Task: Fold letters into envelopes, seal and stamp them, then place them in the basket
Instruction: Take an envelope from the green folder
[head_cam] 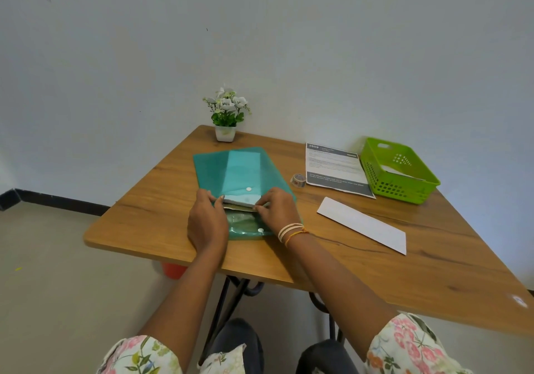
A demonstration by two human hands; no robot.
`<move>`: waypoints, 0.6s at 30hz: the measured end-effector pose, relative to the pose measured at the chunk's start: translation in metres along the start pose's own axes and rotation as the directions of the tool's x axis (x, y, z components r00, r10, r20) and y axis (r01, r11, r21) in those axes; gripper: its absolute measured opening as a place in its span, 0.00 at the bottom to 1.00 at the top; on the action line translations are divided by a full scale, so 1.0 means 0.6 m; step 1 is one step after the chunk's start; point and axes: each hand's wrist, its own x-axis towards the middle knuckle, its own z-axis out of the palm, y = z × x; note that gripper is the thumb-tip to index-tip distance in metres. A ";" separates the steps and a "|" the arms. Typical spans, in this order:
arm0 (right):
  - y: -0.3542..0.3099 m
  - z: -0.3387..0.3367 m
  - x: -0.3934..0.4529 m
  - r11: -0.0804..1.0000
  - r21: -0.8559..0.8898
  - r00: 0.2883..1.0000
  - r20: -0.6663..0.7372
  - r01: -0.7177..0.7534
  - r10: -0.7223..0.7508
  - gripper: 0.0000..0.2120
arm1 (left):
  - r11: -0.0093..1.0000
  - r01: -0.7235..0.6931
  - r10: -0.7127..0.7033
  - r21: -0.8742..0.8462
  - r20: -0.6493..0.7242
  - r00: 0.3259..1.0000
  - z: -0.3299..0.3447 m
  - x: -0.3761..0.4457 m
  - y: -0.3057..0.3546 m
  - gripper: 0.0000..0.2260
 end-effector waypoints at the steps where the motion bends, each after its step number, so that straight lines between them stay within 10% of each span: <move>1: 0.003 -0.004 -0.001 0.998 0.045 0.999 -0.009 -0.032 0.032 0.05 | 1.000 -0.001 0.001 0.007 0.004 1.000 0.000 -0.001 0.001 0.08; 10: 0.046 -0.031 -0.044 0.941 0.318 0.983 -0.172 0.118 -0.065 0.02 | 0.999 0.005 -0.005 0.032 0.001 1.000 0.004 0.006 -0.007 0.08; 18: 0.081 -0.071 -0.062 0.700 0.705 0.815 -0.470 0.116 0.339 0.08 | 0.997 0.025 -0.027 0.073 0.032 0.999 0.009 0.009 -0.009 0.07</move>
